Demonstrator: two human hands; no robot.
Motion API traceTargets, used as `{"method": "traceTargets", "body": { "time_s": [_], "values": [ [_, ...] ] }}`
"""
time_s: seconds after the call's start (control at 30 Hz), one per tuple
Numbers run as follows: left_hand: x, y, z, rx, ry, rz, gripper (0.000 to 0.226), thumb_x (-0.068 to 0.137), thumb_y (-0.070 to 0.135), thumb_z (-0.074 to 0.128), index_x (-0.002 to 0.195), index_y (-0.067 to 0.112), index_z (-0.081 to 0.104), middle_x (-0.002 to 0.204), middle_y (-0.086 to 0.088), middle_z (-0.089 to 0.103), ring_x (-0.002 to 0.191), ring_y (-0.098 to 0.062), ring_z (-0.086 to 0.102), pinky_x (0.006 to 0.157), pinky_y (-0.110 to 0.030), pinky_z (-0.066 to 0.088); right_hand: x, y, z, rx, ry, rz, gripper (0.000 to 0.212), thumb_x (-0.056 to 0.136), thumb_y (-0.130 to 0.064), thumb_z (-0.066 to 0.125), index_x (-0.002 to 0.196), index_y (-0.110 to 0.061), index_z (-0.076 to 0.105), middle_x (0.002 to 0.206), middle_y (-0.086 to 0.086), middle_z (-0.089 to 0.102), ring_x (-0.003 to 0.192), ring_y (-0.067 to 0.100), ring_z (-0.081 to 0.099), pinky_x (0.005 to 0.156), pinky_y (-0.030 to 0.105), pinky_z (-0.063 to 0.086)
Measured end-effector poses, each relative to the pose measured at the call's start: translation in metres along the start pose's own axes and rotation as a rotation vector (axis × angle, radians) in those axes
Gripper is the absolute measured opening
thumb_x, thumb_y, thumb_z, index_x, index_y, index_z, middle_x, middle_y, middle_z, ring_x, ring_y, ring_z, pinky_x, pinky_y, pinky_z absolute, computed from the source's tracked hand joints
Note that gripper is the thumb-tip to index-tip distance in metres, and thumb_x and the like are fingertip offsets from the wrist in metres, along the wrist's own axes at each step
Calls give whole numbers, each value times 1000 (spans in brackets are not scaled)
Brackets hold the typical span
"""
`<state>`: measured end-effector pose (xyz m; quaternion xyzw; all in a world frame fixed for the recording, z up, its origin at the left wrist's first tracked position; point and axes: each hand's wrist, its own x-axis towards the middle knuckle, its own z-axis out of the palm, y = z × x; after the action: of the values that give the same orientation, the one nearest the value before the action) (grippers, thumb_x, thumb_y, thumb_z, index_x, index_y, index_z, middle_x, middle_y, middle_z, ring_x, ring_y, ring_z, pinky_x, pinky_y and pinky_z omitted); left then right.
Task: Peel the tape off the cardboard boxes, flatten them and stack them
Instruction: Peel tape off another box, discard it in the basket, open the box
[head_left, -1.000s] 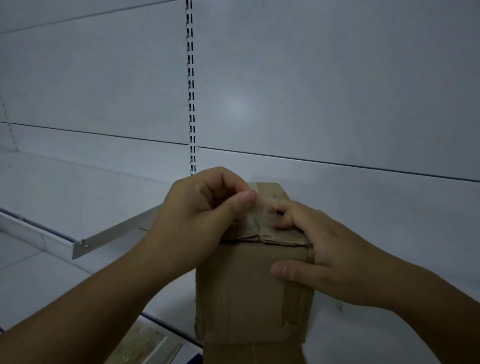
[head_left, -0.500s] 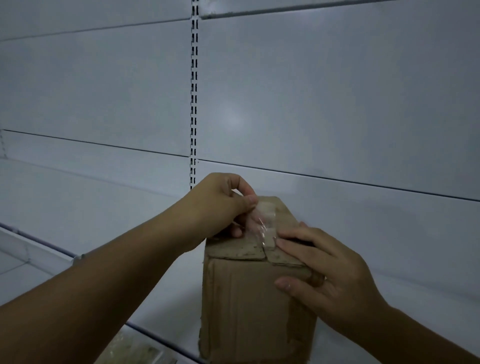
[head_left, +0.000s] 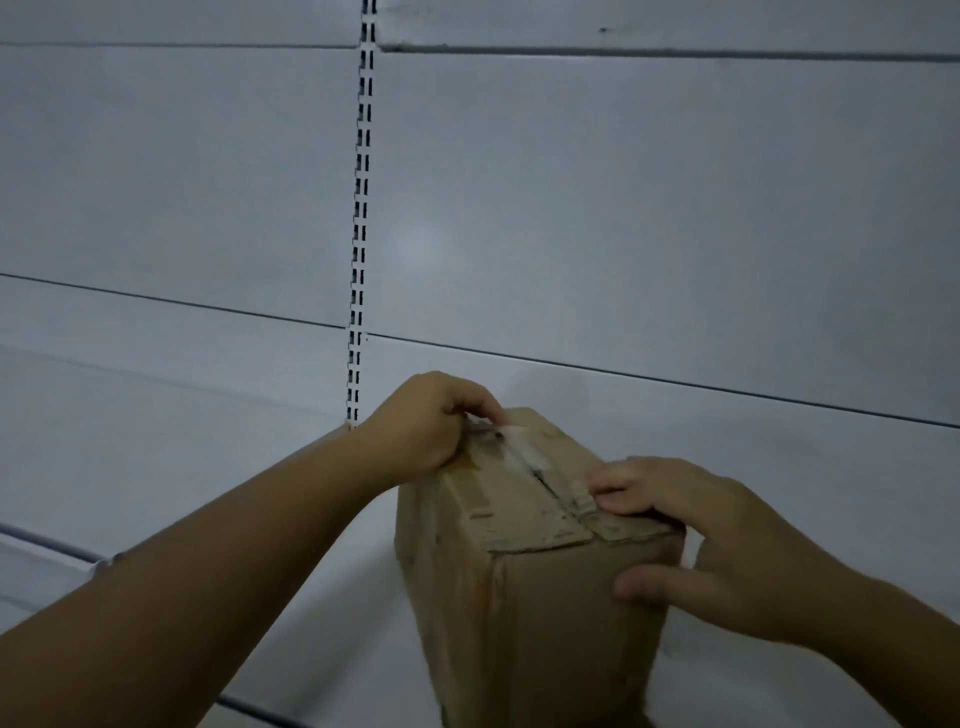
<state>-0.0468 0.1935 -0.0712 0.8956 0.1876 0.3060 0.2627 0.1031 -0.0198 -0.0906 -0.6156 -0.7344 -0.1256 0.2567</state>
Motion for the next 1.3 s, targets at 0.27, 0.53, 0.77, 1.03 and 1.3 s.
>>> {"method": "traceTargets", "body": {
  "time_s": [0.27, 0.53, 0.77, 1.03, 1.3],
  "values": [
    [-17, 27, 28, 148, 128, 49, 24, 89, 25, 39, 72, 24, 56, 79, 6, 66, 76, -13, 57, 73, -38, 47, 7, -44, -26, -111, -155, 422, 84, 61, -90, 16, 123, -44, 47, 132, -23, 47, 119, 2, 44, 95, 25, 38],
    [-27, 44, 21, 236, -65, 181, 45, 85, 63, 24, 69, 28, 47, 69, 7, 57, 69, -9, 53, 61, -30, 35, 4, -51, -9, -117, -290, 472, 88, 64, -72, 59, 132, -56, 5, 132, -23, 34, 119, 5, 37, 100, 28, 34],
    [-23, 59, 13, -39, -114, 168, 38, 80, 33, 67, 52, 9, 56, 82, 6, 73, 80, 0, 65, 71, -19, 53, -31, -11, -59, 1, -377, 489, 79, 61, -61, 68, 123, -65, 20, 127, -37, 38, 107, -5, 50, 84, 21, 47],
    [-26, 46, -7, -1252, -121, 100, 19, 76, 13, 59, 65, 9, 74, 91, -14, 74, 99, -26, 68, 87, -34, 54, -58, 25, -119, 117, -557, 584, 72, 52, -41, 73, 118, -52, 46, 137, -39, 34, 130, -10, 30, 110, 39, 32],
    [-49, 15, 14, -1124, -92, -49, 37, 77, 47, 64, 73, 18, 42, 59, 5, 47, 59, -15, 50, 63, -28, 51, -8, -26, -82, -87, -304, 623, 69, 54, -96, 14, 91, -51, 50, 91, -21, 64, 88, 0, 61, 78, 26, 47]
  ]
}}
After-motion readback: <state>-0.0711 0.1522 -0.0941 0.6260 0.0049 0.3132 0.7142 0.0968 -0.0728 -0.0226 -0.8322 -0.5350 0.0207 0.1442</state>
